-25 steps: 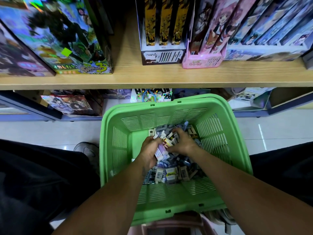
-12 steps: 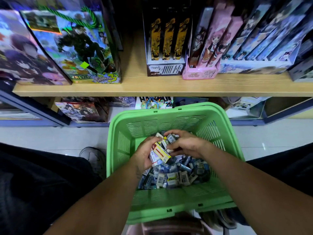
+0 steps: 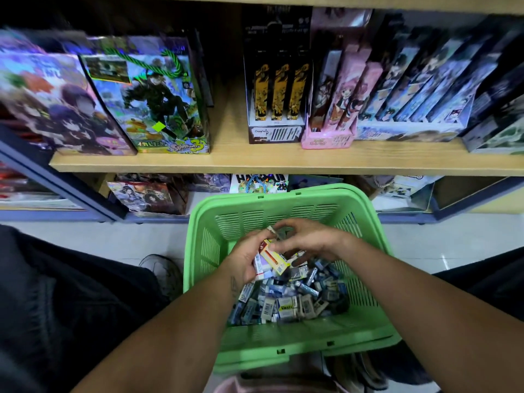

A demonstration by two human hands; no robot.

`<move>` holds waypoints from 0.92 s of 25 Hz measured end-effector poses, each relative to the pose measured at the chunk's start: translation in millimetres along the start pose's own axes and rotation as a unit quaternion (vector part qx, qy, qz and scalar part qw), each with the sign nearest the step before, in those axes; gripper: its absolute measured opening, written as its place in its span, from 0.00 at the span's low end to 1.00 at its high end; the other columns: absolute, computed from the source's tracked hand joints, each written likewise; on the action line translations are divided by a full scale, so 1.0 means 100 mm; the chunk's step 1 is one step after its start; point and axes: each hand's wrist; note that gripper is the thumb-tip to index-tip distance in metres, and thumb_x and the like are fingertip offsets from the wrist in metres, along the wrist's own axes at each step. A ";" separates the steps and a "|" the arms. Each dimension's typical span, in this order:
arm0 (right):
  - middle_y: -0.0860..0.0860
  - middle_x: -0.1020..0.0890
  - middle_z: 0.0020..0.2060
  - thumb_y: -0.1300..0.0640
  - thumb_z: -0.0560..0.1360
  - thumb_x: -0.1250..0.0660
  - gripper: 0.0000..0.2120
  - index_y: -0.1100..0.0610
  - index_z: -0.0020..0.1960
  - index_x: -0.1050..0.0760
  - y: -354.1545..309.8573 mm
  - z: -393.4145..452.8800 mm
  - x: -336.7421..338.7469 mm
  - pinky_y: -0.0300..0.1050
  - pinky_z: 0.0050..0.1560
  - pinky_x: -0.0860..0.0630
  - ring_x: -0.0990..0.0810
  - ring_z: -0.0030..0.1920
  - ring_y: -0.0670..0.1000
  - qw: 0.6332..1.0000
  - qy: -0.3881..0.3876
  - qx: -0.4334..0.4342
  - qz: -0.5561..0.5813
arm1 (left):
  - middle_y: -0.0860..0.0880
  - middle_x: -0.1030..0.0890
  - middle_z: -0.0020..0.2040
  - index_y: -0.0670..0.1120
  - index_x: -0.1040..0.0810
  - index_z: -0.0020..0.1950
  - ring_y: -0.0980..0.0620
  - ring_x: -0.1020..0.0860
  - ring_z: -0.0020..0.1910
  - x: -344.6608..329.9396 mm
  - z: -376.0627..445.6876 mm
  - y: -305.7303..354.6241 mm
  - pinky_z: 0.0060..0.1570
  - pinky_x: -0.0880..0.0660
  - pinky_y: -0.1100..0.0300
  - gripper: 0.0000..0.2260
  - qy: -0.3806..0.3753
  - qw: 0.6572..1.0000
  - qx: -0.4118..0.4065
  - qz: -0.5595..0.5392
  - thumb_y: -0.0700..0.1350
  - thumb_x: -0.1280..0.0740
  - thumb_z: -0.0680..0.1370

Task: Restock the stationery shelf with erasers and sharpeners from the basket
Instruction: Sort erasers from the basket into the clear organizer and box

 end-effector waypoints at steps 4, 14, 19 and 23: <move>0.50 0.18 0.52 0.52 0.63 0.17 0.38 0.51 0.68 0.30 -0.08 -0.07 0.08 0.57 0.61 0.23 0.19 0.54 0.52 0.998 0.008 0.024 -0.058 | 0.42 0.20 0.36 0.41 0.25 0.56 0.46 0.20 0.32 -0.12 -0.18 0.18 0.36 0.20 0.53 0.11 -0.037 0.998 -0.021 0.039 0.40 0.29 0.75; 0.56 0.18 0.43 0.68 0.74 0.30 0.24 0.52 0.66 0.30 -0.79 -0.94 0.43 0.44 0.31 0.25 0.20 0.36 0.50 0.994 0.026 0.099 -0.024 | 0.39 0.20 0.41 0.39 0.22 0.55 0.42 0.20 0.36 -0.59 -0.96 0.79 0.40 0.19 0.49 0.09 -0.092 0.992 -0.081 -0.002 0.41 0.30 0.76; 0.50 0.20 0.40 0.62 0.78 0.35 0.12 0.48 0.58 0.25 -1.07 -1.42 0.66 0.48 0.44 0.33 0.27 0.41 0.52 0.971 0.113 0.207 -0.035 | 0.41 0.19 0.36 0.41 0.21 0.46 0.45 0.21 0.30 -0.84 -1.52 1.20 0.33 0.21 0.56 0.08 -0.116 0.986 -0.118 0.005 0.45 0.29 0.75; 0.53 0.17 0.46 0.62 0.70 0.23 0.16 0.55 0.55 0.23 -1.37 -1.92 0.74 0.49 0.50 0.24 0.20 0.45 0.50 0.951 0.099 0.292 0.006 | 0.40 0.18 0.36 0.39 0.20 0.46 0.45 0.19 0.30 -1.07 -2.03 1.51 0.32 0.20 0.57 0.10 -0.130 0.981 -0.146 -0.005 0.46 0.32 0.77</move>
Point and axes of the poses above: each hand's wrist, its own z-axis towards the middle knuckle, its own x-axis out of the back of the hand, y = z × x
